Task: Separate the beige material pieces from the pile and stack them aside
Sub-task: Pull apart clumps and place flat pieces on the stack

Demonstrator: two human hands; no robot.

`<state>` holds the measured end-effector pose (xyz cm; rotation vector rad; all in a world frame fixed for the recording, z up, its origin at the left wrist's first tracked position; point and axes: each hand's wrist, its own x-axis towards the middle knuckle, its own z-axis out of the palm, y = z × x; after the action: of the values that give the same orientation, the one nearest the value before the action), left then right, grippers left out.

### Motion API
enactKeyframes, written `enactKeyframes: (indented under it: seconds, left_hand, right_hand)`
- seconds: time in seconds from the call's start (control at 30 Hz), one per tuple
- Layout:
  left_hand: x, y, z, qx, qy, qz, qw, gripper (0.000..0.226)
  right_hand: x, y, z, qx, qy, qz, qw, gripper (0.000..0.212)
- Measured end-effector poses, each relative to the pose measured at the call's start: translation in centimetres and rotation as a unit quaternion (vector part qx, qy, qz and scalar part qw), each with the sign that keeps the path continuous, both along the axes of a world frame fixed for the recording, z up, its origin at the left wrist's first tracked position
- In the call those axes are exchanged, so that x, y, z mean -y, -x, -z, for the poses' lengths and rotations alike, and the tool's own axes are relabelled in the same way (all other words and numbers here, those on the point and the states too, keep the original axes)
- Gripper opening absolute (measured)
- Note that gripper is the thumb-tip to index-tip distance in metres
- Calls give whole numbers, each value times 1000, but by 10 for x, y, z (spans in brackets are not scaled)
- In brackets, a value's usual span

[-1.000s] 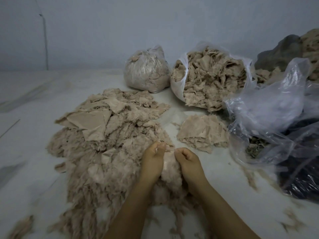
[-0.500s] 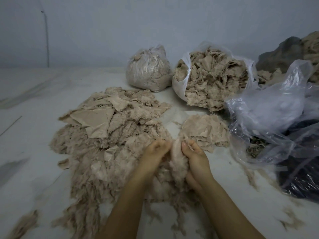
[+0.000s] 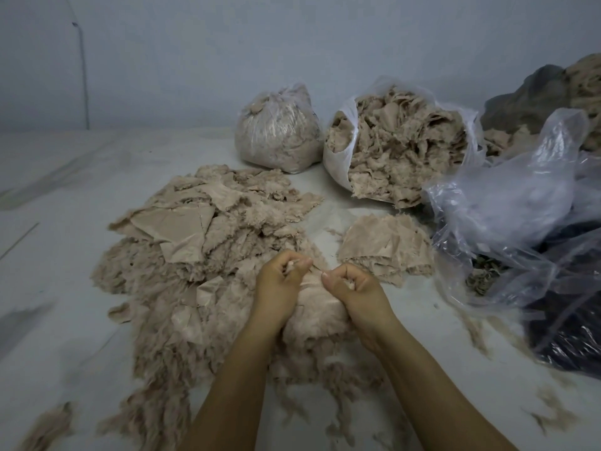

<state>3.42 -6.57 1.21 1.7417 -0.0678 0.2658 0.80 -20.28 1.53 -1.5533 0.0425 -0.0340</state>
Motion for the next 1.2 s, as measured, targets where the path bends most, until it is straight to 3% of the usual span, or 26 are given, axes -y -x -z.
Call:
enactKeyframes:
  seconds: [0.1, 0.23, 0.4, 0.53, 0.6, 0.73, 0.83, 0.9, 1.03, 1.2]
  left_hand:
    - [-4, -4, 0, -8, -3, -32, 999, 22]
    - [1, 1, -6, 32, -45, 64, 996, 23]
    - [-5, -3, 0, -1, -116, -17, 993, 25]
    - [-17, -6, 5, -21, -145, -36, 989, 18]
    - [-20, -6, 2, -28, -136, 9, 990, 22]
    - [-1, 1, -4, -109, -53, 198, 973, 33]
    - [6, 6, -5, -104, 17, 220, 970, 9]
    - [2, 5, -4, -67, 29, 191, 979, 24]
    - [-10, 2, -7, -41, -67, 189, 979, 21]
    - [-17, 1, -3, -89, -139, 192, 967, 21]
  right_hand:
    - [2, 1, 2, -8, 13, -27, 1000, 20]
    - [1, 1, -3, -52, 9, -119, 991, 27]
    - [-4, -3, 0, 25, -30, 42, 998, 23]
    - [10, -11, -3, -3, -124, 148, 981, 20]
    - [11, -13, -3, -1, -100, 129, 987, 21]
    - [-3, -12, -5, 22, -139, 87, 986, 29]
    - [-1, -18, -7, 40, -121, 138, 982, 37]
    - [7, -22, -7, 49, -102, 193, 975, 38]
    - [9, -26, 3, 72, -76, 251, 962, 29]
    - [13, -33, 9, 97, -102, 288, 947, 32]
